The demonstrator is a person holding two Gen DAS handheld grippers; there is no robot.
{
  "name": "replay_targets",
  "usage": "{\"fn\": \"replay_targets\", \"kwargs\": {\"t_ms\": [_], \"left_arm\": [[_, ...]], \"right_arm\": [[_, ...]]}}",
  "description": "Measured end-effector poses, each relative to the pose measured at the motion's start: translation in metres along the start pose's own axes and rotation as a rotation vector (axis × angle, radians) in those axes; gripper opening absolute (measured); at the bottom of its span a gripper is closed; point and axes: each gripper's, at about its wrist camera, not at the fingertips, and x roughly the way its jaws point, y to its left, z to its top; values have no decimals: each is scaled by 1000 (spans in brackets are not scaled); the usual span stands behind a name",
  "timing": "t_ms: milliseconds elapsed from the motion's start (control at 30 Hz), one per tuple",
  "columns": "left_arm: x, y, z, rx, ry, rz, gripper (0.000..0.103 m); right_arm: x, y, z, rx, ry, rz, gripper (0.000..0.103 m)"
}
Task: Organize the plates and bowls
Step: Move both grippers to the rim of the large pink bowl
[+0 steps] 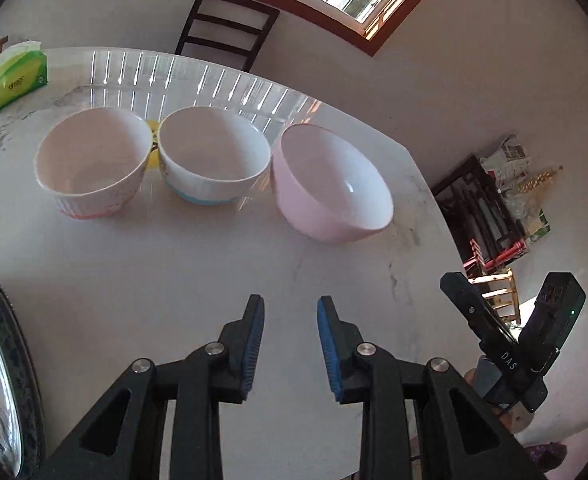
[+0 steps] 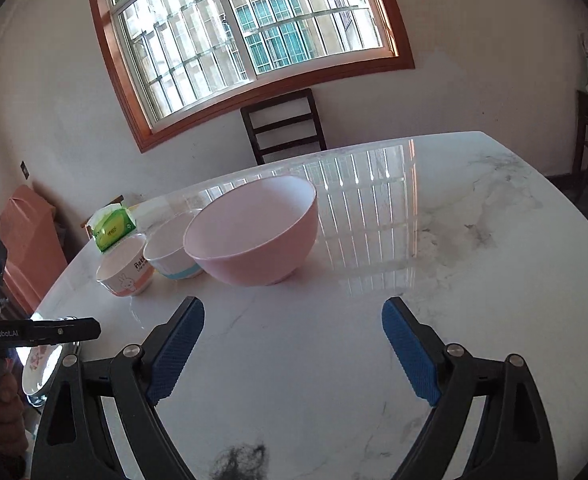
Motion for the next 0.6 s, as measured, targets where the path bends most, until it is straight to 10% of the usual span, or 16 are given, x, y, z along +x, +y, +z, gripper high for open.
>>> {"fn": "replay_targets", "kwargs": {"t_ms": [333, 600], "left_arm": [[70, -8, 72, -190, 68, -40, 40], [100, -11, 87, -215, 83, -4, 41]], "right_arm": [[67, -28, 98, -27, 199, -9, 81], [123, -36, 113, -10, 318, -15, 79]]}}
